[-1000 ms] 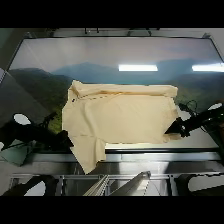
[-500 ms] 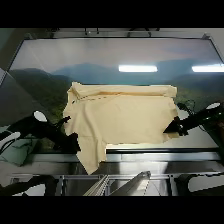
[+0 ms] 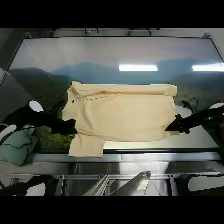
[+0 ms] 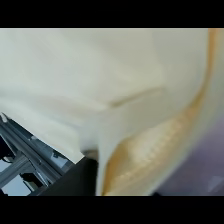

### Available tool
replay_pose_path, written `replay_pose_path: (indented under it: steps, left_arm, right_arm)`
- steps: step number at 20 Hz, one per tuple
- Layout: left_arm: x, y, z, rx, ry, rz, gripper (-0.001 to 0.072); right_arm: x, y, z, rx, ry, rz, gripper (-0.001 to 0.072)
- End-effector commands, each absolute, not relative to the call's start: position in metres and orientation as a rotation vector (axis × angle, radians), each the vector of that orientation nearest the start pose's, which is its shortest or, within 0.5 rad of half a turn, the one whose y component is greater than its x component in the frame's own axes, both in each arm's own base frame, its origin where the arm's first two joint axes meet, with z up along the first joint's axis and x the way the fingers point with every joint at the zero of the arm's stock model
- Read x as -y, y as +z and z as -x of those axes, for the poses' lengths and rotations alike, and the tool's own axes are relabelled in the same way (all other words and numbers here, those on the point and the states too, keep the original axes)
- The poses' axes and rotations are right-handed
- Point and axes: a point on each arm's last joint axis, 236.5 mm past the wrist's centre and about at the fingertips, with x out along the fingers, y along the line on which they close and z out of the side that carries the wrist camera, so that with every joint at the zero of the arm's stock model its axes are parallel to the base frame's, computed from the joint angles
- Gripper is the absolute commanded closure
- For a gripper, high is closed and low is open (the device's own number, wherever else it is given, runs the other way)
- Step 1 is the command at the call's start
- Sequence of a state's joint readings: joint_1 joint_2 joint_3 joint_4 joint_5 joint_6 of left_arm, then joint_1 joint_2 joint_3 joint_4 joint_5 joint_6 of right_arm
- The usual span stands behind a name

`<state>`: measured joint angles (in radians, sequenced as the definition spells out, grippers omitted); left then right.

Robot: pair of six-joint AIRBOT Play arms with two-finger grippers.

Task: Fold the shirts.

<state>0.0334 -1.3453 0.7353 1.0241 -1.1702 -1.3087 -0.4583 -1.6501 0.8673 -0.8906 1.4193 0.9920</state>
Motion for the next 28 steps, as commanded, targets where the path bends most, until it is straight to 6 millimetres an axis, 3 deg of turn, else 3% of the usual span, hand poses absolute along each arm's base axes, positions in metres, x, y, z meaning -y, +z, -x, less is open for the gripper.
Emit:
replay_pose_path:
  steps: [1, 6, 12, 14, 16, 18, 20, 24, 28]
  left_arm:
    - [0.092, -0.068, -0.247, -1.632, -0.416, 0.493, 0.0681]
    - [0.062, -0.038, -0.255, -1.509, -0.359, 0.533, 0.0681]
    - [0.067, -0.036, -0.245, -1.548, -0.414, 0.539, 0.0681]
    - [0.077, -0.015, -0.272, -1.419, -0.467, 0.556, 0.0681]
    - [0.072, 0.014, -0.315, -1.267, -0.461, 0.539, 0.0681]
    - [0.062, 0.035, -0.35, -1.201, -0.459, 0.51, 0.068]
    - [0.057, 0.042, -0.384, -1.177, -0.469, 0.491, 0.0681]
    - [0.066, 0.021, -0.45, -1.186, -0.508, 0.453, 0.068]
    - [0.079, -0.023, -0.498, -1.215, -0.529, 0.446, 0.0681]
  right_arm:
    - [-0.03, -0.099, -0.261, -1.689, 0.515, -0.876, 0.0697]
    - [-0.016, -0.082, -0.259, -1.655, 0.486, -0.925, 0.0697]
    - [-0.037, -0.054, -0.262, -1.626, 0.607, -1.026, 0.0697]
    - [-0.044, -0.038, -0.282, -1.529, 0.645, -1.081, 0.0697]
    - [-0.043, -0.02, -0.316, -1.388, 0.654, -1.127, 0.0697]
    - [-0.03, -0.008, -0.354, -1.255, 0.611, -1.115, 0.0697]
    - [-0.015, -0.001, -0.391, -1.15, 0.554, -1.073, 0.0697]
    - [0.005, -0.012, -0.455, -1.018, 0.419, -0.951, 0.0697]
    - [-0.004, -0.055, -0.491, -1.0, 0.352, -0.867, 0.0696]
